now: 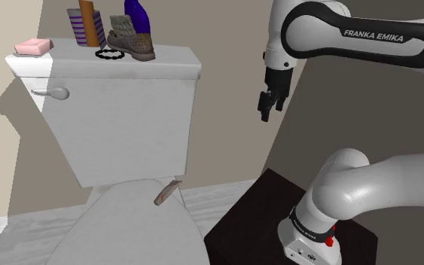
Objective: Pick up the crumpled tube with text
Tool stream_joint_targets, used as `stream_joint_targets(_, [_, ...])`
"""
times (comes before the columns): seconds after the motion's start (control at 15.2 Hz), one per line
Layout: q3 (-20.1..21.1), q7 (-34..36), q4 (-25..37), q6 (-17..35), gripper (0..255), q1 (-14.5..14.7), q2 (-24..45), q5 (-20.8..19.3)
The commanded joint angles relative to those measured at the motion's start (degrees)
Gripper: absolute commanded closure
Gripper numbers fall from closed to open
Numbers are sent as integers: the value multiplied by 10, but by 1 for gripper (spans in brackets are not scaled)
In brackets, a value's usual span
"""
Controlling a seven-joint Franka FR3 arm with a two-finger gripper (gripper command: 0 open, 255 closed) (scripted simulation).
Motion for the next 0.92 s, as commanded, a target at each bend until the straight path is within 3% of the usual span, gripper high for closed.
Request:
stream_joint_targets(0.0, [0, 0, 0, 0, 0, 0, 0, 0])
stream_joint_targets(0.46, [75, 171, -92, 94, 0, -5, -1, 93])
stream_joint_targets(0.86, [148, 312, -138, 203, 0, -2, 47, 173])
